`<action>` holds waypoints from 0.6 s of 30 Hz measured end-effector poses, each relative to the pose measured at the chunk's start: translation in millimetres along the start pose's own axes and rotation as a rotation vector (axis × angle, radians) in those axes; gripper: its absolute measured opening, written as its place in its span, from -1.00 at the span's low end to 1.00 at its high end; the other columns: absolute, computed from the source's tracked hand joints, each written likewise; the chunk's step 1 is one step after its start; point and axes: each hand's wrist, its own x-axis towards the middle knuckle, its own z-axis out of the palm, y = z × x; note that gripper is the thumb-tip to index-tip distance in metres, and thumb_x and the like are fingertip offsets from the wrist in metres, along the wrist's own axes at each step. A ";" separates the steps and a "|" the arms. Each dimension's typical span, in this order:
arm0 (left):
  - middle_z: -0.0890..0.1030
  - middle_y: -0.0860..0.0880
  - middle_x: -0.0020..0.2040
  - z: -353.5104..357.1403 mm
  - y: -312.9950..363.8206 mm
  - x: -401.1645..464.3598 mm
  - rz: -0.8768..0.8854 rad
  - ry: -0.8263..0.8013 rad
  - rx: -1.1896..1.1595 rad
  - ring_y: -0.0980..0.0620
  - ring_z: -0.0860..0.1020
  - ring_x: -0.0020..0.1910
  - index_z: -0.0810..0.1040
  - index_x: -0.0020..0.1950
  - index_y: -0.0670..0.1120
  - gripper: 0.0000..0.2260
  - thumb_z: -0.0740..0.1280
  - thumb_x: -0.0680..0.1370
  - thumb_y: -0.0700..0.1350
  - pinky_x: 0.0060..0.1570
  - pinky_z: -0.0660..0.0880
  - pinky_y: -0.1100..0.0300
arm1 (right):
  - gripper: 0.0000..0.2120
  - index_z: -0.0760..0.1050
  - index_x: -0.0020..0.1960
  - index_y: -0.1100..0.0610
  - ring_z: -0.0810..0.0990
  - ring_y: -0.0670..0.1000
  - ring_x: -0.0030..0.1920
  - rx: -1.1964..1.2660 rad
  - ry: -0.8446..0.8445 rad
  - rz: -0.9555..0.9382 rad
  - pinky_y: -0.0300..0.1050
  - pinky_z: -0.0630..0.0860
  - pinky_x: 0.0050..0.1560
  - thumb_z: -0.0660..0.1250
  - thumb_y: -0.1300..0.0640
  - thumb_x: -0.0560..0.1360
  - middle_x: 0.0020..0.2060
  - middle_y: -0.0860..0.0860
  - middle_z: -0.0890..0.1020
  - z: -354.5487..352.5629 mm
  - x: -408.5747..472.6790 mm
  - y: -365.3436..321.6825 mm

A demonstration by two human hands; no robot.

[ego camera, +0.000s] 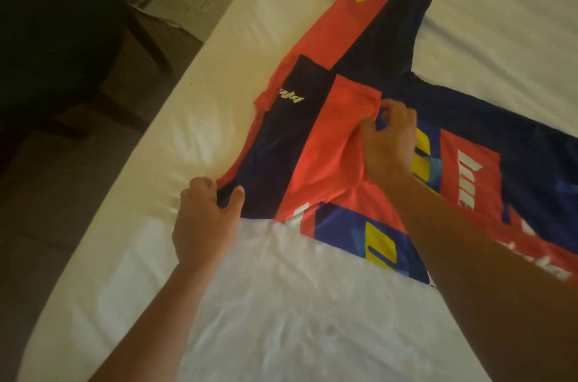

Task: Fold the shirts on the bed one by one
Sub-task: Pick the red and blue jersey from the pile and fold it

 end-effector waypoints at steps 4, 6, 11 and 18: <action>0.56 0.09 -0.14 -2.2 -2.8 -1.3 -0.061 -0.046 -0.182 -0.09 0.59 -0.07 0.43 0.09 0.00 -0.76 0.43 0.54 0.02 -0.04 0.55 -0.01 | -0.93 0.50 -0.17 0.08 0.46 0.01 -0.29 -0.086 -0.376 -0.343 -0.04 0.40 -0.27 0.36 0.09 0.42 -0.30 -0.05 0.52 1.3 -97.1 16.3; 0.59 0.11 -0.16 -3.8 -6.0 3.6 -0.038 -0.060 -0.230 -0.08 0.62 -0.09 0.48 0.08 0.04 -0.80 0.44 0.53 -0.10 -0.01 0.57 -0.01 | -0.82 0.52 -0.11 0.07 0.52 0.09 -0.20 -0.294 -0.540 -0.574 0.00 0.48 -0.22 0.33 -0.01 0.36 -0.21 -0.03 0.53 1.7 -123.1 32.3; 0.66 -0.12 -0.14 -14.8 -17.4 22.6 -0.040 -0.058 -0.392 -0.20 0.65 -0.14 0.59 0.12 -0.06 -0.85 0.43 0.56 -0.19 -0.08 0.63 -0.14 | -0.71 0.50 -0.05 0.12 0.58 0.18 -0.29 -0.582 -0.600 -0.659 0.02 0.54 -0.42 0.34 0.16 0.23 -0.22 0.07 0.53 0.8 -138.5 44.5; 0.61 -0.14 0.06 -17.6 -18.7 27.0 0.094 -0.002 0.122 -0.18 0.57 0.02 0.58 0.14 -0.08 -0.80 0.32 0.58 -0.04 -0.01 0.54 -0.04 | -0.70 0.57 -0.11 0.08 0.59 0.05 -0.20 -0.350 -1.031 -0.263 -0.07 0.51 -0.17 0.17 -0.07 0.40 -0.24 -0.04 0.60 -18.7 -99.1 15.2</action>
